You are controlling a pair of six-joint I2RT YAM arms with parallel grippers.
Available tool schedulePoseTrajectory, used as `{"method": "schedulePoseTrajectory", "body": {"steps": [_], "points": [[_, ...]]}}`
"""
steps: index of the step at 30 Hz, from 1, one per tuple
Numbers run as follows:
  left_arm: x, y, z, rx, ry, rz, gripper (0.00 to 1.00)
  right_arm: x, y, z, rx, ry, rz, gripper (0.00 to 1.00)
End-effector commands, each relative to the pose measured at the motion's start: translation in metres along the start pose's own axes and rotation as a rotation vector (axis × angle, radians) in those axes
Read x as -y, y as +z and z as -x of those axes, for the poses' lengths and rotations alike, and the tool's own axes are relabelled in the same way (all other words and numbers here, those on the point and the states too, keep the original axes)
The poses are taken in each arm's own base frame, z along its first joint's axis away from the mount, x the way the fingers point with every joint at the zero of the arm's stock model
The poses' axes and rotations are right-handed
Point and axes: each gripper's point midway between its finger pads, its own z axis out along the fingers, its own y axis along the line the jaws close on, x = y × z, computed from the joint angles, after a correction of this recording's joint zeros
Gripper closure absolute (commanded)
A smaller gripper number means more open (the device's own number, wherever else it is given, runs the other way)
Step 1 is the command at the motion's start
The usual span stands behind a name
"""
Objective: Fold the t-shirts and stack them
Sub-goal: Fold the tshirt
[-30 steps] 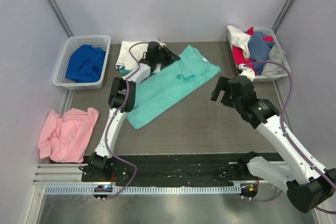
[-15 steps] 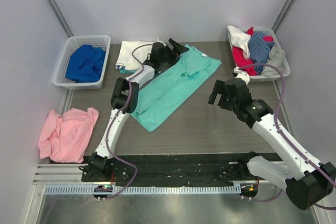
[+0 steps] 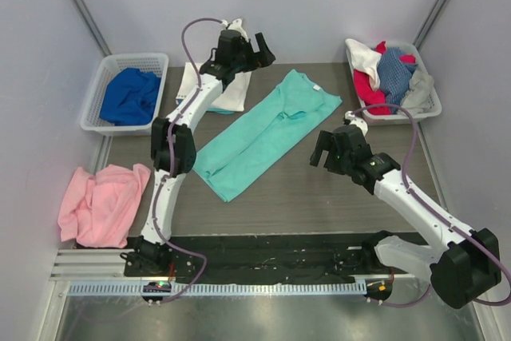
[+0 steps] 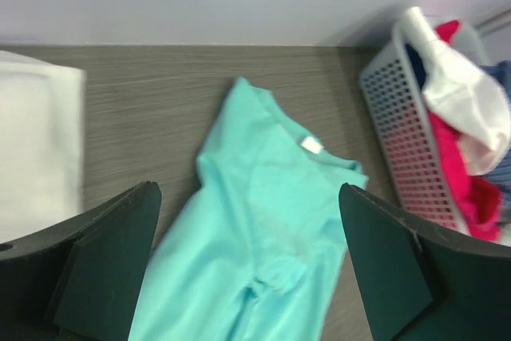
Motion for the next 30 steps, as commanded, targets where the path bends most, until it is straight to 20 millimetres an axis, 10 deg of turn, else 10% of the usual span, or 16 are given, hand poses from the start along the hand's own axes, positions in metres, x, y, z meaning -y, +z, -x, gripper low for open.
{"method": "schedulePoseTrajectory", "body": {"steps": [1, 15, 30], "points": [[-0.042, -0.049, 0.013, -0.015, 0.221, 0.266, 0.0, -0.018, 0.012, -0.005, -0.01, 0.043, 0.083, 0.0], [-0.049, -0.202, -0.035, -0.062, 0.196, 0.39, 0.0, -0.128, 0.048, -0.081, -0.19, 0.092, 0.279, 0.0], [-0.042, -0.28, -0.04, -0.034, 0.224, 0.414, 0.0, -0.197, 0.09, -0.151, -0.303, 0.126, 0.225, 0.06]]}}
